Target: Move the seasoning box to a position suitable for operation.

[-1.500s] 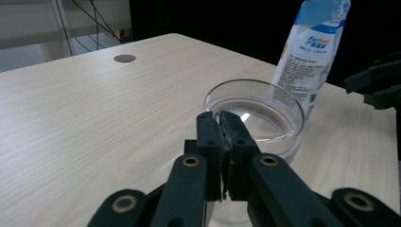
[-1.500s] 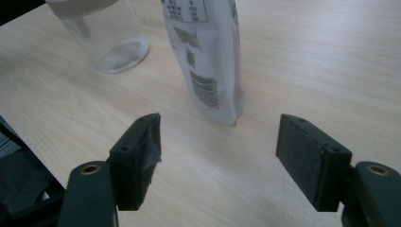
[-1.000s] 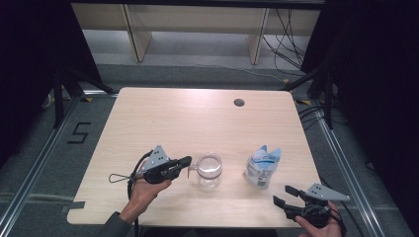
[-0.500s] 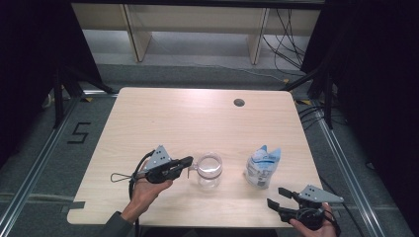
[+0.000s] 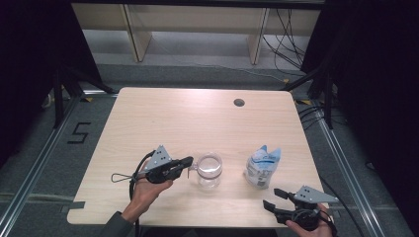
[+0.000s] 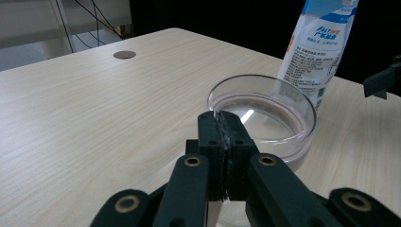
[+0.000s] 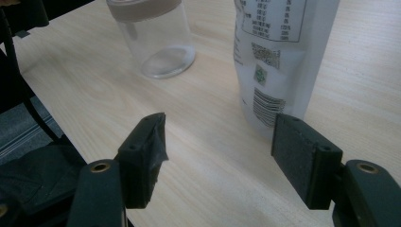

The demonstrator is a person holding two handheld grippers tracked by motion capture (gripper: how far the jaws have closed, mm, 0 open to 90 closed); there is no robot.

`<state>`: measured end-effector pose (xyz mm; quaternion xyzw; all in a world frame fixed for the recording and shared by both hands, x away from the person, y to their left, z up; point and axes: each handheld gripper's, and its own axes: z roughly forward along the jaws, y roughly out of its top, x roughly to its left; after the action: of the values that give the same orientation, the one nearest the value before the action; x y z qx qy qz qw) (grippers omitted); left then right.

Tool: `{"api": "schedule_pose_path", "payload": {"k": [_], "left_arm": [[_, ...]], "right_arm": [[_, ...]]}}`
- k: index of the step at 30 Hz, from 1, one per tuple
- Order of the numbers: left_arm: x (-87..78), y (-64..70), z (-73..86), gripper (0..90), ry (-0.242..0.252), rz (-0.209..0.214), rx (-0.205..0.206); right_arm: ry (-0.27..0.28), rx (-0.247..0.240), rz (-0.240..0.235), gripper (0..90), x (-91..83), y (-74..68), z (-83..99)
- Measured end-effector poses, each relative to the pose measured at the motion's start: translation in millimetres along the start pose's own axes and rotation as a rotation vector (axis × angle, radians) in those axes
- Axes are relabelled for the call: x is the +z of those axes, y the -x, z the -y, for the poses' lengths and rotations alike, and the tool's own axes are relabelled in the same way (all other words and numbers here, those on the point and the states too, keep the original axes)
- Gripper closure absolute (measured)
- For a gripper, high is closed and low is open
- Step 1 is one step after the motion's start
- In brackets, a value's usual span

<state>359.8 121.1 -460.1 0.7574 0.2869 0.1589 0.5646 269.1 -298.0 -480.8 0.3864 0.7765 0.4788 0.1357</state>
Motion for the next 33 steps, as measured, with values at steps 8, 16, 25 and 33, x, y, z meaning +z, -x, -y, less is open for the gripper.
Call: {"api": "schedule_pose_path", "payload": {"k": [8, 16, 25, 33], "left_arm": [[-0.4, -0.4, 0.5, 87.8, 0.0, 0.001, 0.002], [-0.2, -0.4, 1.5, 87.8, 0.009, 0.004, -0.01], [-0.3, -0.4, 1.8, 87.8, 0.011, 0.003, -0.009], [-0.4, -0.6, 2.4, 87.8, 0.014, 0.004, -0.008]], "right_arm": [[-0.029, 0.035, -0.046, 39.4, 7.5, -10.1, -2.8], [-0.021, -0.006, -0.09, 49.0, 23.3, -15.5, -9.4], [-0.047, -0.026, -0.118, 56.2, 41.0, -25.4, -19.5], [-0.005, -0.099, -0.138, 60.5, 60.2, -32.5, -29.8]]}}
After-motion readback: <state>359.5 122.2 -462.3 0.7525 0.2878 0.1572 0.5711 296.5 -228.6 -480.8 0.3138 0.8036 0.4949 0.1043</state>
